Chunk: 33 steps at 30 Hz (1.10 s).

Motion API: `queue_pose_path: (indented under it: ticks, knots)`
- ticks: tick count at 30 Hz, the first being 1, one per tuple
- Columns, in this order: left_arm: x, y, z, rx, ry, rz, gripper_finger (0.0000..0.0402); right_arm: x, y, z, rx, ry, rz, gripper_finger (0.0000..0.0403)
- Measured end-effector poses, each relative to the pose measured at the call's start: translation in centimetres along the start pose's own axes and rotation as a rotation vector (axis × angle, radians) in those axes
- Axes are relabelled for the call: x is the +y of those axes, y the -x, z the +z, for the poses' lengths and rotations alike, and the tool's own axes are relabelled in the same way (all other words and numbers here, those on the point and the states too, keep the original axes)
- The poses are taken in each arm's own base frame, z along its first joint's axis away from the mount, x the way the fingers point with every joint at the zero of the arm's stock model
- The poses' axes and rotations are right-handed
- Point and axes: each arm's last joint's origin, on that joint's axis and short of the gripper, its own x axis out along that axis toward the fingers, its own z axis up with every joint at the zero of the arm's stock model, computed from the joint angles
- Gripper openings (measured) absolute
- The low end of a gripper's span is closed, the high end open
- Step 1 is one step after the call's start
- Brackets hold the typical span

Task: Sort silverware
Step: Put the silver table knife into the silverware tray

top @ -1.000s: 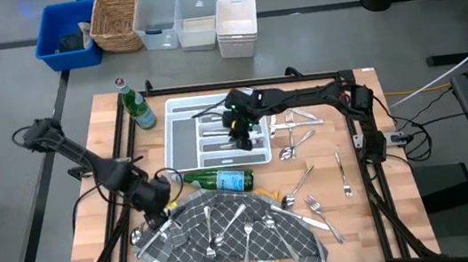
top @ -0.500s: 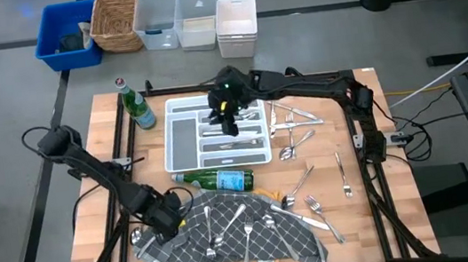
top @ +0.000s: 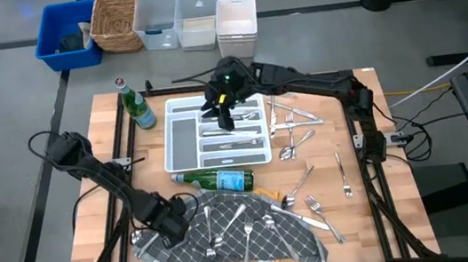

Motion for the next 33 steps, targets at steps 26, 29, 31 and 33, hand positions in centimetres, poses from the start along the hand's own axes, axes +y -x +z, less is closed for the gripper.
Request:
queue_pose_path:
  ticks: [26, 29, 31, 33]
  knots:
    - [-0.3, -2.1, -4.4, -0.036, 0.233, 0.024, 0.0125, 2.0, -0.6, -0.1, 0.044, 0.01, 0.045, 0.0113]
    - [0.0, -2.6, -4.4, -0.039, 0.232, -0.002, 0.0125, 2.3, -0.7, 0.0, 0.044, 0.014, 0.053, 0.0113]
    - [0.1, -2.8, -4.4, -0.039, 0.232, 0.002, 0.0125, 2.6, -0.8, 0.0, 0.044, 0.018, 0.061, 0.0113]
    - [0.2, -2.8, -4.4, -0.037, 0.233, 0.011, 0.0124, 2.9, -0.9, 0.1, 0.045, 0.022, 0.064, 0.0113]
